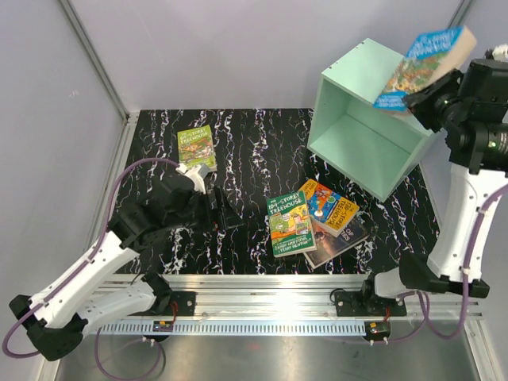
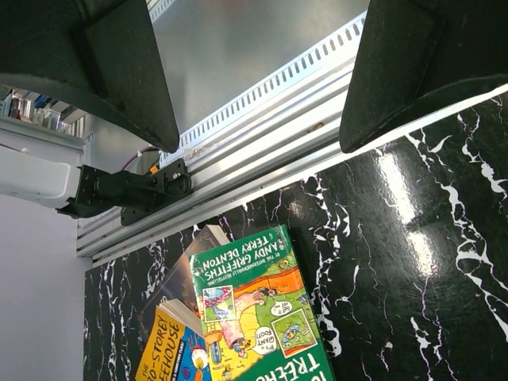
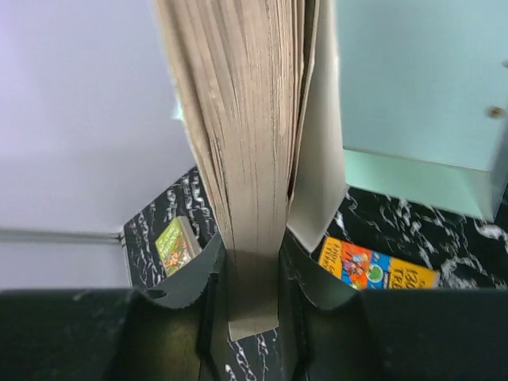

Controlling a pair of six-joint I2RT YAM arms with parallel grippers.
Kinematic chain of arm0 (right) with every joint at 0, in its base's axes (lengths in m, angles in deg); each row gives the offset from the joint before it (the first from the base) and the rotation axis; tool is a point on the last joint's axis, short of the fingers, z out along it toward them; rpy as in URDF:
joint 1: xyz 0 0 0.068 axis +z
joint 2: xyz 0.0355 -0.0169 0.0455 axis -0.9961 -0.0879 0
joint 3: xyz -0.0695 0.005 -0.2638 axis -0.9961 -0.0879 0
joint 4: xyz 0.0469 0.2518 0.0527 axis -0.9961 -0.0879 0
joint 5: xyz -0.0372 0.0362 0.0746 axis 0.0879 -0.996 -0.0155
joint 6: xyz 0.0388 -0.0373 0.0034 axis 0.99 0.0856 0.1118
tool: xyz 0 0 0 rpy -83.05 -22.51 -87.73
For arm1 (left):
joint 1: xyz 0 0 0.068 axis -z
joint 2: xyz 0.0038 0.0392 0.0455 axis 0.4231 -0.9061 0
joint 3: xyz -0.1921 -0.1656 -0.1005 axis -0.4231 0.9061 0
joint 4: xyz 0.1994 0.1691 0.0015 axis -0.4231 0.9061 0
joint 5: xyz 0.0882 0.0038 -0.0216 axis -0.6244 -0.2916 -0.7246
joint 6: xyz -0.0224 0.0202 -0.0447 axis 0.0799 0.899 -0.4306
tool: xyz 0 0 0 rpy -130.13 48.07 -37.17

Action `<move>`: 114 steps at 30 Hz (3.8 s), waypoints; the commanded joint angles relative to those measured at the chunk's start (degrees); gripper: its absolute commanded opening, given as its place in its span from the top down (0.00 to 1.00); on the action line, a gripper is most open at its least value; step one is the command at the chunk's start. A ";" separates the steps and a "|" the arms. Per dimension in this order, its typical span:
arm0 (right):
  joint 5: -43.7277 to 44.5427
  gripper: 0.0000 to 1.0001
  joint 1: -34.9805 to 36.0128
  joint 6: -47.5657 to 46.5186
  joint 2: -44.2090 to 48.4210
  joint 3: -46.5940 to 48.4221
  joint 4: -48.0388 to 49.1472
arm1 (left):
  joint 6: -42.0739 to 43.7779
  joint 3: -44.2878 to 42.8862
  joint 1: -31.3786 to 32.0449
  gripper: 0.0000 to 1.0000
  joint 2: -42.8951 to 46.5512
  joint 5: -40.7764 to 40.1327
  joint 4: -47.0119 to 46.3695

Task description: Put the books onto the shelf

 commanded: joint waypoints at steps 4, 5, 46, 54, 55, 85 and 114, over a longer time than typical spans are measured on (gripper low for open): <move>-34.51 1.00 -21.82 8.95 2.90 -23.53 11.01 | -1.49 0.20 0.08 0.15 4.19 -1.63 0.92; -36.36 1.00 -23.84 9.40 2.91 -24.77 11.28 | -1.67 0.99 0.08 0.15 4.72 -1.98 1.27; -36.91 0.98 -32.65 -0.53 -15.02 -20.83 7.68 | -0.79 5.66 0.08 0.15 0.86 -1.99 -4.79; -33.58 0.55 -32.65 -2.54 -14.85 -20.74 5.31 | 1.41 3.81 -0.18 0.15 -1.95 -1.81 -4.97; -33.05 0.50 -32.73 -2.55 -14.76 -20.74 4.96 | 1.58 3.55 -0.27 0.15 -2.65 -1.55 -5.14; -4.99 0.00 -27.46 0.35 24.59 -51.65 -6.73 | 6.42 6.88 -1.06 0.13 -15.83 11.54 -15.33; -23.21 0.00 -8.07 6.75 37.81 -94.93 10.56 | 5.19 4.95 -1.06 0.14 -43.09 14.45 -29.05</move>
